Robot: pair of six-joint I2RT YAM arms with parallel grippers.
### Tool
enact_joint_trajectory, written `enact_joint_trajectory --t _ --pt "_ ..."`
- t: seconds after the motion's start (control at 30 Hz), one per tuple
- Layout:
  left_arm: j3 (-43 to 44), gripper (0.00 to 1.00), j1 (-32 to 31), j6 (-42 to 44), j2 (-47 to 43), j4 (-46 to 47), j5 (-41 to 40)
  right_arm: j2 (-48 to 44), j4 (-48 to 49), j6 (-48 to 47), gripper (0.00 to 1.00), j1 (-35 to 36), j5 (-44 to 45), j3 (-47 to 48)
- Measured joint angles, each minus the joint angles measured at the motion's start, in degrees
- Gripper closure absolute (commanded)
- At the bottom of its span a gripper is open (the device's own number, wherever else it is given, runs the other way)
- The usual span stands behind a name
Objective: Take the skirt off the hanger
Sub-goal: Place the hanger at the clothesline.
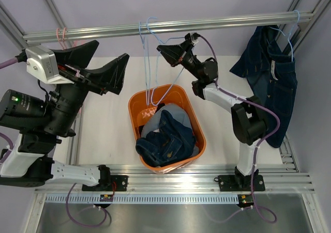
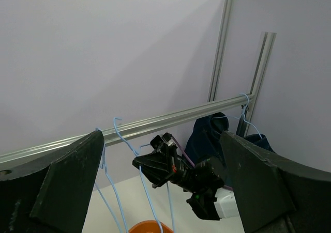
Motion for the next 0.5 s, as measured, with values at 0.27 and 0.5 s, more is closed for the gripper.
enact_joint_trajectory --t 0.27,0.5 --pt "-1.49 0.01 0.0 0.0 -0.94 -0.07 0.02 5.07 1.81 4.52 1.0 -0.37 -0.02 5.03" --pt "-1.86 0.01 0.0 -0.07 -1.29 -0.04 0.07 6.51 3.34 7.96 0.59 -0.85 0.74 4.37"
